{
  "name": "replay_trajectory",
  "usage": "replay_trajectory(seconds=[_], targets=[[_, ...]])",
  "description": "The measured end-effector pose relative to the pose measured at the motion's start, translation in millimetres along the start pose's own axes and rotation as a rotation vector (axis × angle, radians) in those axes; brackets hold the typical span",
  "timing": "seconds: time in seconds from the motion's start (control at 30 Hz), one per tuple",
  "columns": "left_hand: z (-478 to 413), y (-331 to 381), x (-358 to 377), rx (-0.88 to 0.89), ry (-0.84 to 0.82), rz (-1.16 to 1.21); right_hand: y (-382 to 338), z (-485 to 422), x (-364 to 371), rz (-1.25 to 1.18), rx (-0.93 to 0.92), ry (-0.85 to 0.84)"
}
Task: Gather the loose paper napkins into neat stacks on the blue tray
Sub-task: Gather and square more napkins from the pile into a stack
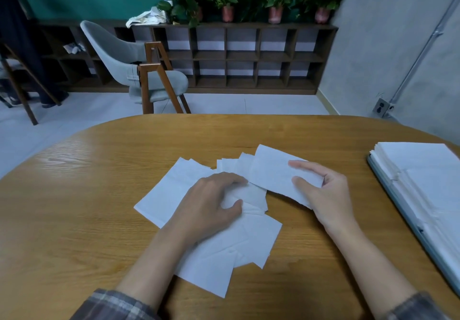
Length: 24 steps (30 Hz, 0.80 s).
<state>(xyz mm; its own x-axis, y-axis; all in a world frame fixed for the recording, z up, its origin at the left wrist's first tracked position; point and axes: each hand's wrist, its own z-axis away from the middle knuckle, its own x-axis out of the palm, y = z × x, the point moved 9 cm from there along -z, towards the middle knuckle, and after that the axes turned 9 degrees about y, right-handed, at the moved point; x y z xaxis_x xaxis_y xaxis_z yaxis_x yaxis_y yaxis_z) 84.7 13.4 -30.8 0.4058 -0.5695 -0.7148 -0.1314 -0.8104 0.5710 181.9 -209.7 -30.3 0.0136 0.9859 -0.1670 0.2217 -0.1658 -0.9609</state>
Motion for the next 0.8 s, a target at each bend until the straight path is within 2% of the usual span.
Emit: replay_trajectory(seconds=[0.33,0.4,0.53,0.63,0.73,0.8], targets=[[-1,18,-13,0.16,0.191,0.014,-21,7,2,0.142,-0.192,0.066],[0,22,-17,0.168,0.218,0.057,-30,14,5,0.183,-0.265,0.032],[0,30,-22,0.157,0.27,0.18,-43,29,24,0.235,-0.404,-0.158],[0,33,-22,0.104,0.283,0.283,-43,33,34,0.272,-0.429,-0.204],[-1,31,-17,0.033,0.223,0.385,-45,30,29,0.215,-0.458,-0.11],[0,27,-14,-0.02,0.188,0.403,-37,23,24,0.09,-0.322,-0.096]])
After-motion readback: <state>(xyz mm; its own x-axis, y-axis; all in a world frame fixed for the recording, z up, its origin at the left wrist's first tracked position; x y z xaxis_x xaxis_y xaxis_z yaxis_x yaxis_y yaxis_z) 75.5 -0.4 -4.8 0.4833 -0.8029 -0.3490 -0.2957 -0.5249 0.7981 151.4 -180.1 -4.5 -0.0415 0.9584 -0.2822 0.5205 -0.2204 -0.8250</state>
